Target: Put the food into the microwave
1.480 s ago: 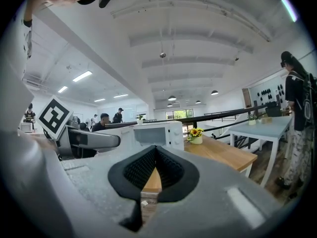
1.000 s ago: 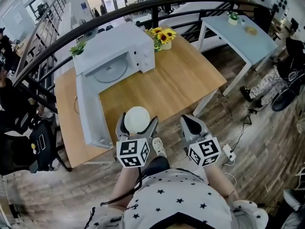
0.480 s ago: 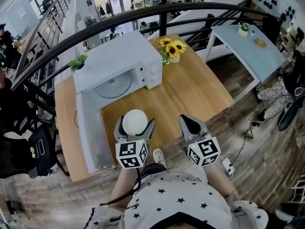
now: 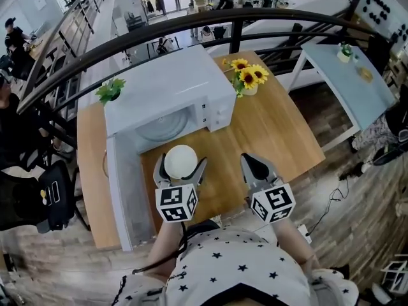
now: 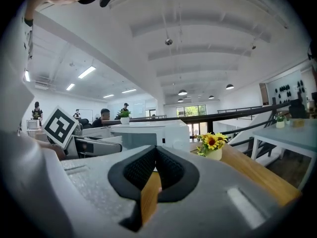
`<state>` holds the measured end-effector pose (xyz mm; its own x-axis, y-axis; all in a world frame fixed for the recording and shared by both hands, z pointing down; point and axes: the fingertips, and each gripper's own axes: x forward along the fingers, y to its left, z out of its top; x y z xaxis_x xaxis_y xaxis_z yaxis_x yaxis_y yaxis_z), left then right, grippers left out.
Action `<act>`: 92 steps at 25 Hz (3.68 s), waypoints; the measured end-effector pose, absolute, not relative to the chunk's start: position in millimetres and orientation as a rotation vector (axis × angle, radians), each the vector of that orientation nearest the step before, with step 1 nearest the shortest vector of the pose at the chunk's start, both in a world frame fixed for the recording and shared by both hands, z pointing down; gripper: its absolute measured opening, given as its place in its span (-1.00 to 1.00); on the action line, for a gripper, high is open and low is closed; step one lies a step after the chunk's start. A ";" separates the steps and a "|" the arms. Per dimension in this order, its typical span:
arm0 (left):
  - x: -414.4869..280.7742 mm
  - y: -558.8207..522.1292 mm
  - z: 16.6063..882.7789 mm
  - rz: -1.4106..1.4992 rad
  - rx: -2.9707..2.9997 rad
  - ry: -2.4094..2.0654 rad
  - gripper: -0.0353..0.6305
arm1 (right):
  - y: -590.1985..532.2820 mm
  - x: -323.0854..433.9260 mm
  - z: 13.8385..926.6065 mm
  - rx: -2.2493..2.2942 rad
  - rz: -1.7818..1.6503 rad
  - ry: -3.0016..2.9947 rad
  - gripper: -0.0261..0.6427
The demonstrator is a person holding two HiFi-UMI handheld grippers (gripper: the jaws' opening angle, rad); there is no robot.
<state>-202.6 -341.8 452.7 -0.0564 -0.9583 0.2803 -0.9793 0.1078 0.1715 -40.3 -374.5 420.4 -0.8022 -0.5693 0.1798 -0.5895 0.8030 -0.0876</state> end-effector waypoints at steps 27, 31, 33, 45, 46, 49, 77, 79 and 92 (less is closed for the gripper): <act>-320.4 -419.1 529.7 0.212 1.667 -2.257 0.68 | -425.6 -146.7 471.3 0.605 0.260 -2.804 -0.90; -331.5 -430.7 537.2 0.231 1.632 -2.279 0.68 | -427.3 -151.1 474.5 0.591 0.271 -2.799 -0.90; -337.5 -437.5 540.3 0.234 1.619 -2.299 0.68 | -428.7 -153.1 477.2 0.587 0.278 -2.795 -0.90; -362.6 -465.8 578.9 0.348 1.558 -2.290 0.68 | -434.8 -163.4 492.0 0.567 0.309 -2.763 -0.90; -365.1 -466.7 583.6 0.357 1.546 -2.284 0.68 | -435.6 -164.0 492.9 0.567 0.313 -2.760 -0.90; -370.8 -471.3 586.0 0.370 1.529 -2.291 0.68 | -437.2 -164.2 495.5 0.566 0.320 -2.750 -0.90; -383.8 -485.5 595.8 0.474 1.453 -2.352 0.68 | -434.5 -154.4 499.0 0.584 0.332 -2.749 -0.90; -382.9 -485.0 595.7 0.476 1.449 -2.343 0.68 | -433.4 -151.5 496.9 0.584 0.329 -2.752 -0.90; -356.4 -448.5 583.7 0.397 1.432 -2.285 0.68 | -401.2 -124.6 484.2 0.583 0.316 -2.771 -0.90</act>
<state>-356.4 -448.5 583.7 -0.3861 -0.7843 0.4857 -0.9022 0.4307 -0.0216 -124.6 -401.2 484.2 -0.8758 -0.3574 0.3244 -0.4213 0.8941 -0.1522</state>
